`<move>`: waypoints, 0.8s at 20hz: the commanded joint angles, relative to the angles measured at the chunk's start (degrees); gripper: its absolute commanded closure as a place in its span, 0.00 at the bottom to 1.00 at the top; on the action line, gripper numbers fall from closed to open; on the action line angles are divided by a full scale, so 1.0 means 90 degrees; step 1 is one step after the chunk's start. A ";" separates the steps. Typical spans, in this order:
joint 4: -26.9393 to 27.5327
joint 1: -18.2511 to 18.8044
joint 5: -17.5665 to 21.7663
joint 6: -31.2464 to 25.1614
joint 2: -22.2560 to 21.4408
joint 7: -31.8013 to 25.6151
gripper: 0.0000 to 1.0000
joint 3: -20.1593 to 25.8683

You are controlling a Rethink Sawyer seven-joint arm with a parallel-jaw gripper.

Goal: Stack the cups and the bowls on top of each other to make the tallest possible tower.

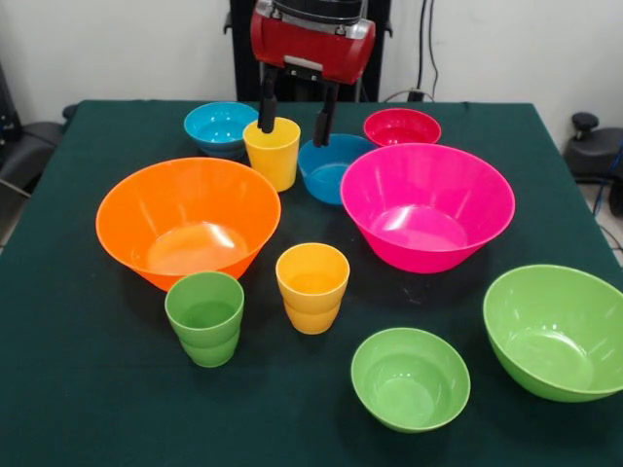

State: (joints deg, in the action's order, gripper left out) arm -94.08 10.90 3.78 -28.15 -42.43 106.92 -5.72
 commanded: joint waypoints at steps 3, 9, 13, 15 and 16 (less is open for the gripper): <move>-0.0554 -0.0108 0.0010 -0.0418 0.0070 0.0342 0.00 0.0629; -0.0378 -0.0136 0.0081 -0.0351 0.0172 0.0378 0.00 0.0539; -0.0254 -0.0251 0.0130 -0.0323 0.0238 0.0465 0.00 0.0437; -0.0181 -0.0347 0.0152 -0.0301 0.0276 0.0546 0.00 0.0356; -0.0127 -0.0395 0.0166 -0.0286 0.0305 0.0586 0.00 0.0309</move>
State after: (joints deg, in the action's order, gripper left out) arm -94.59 9.81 3.81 -28.14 -42.40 106.92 -5.85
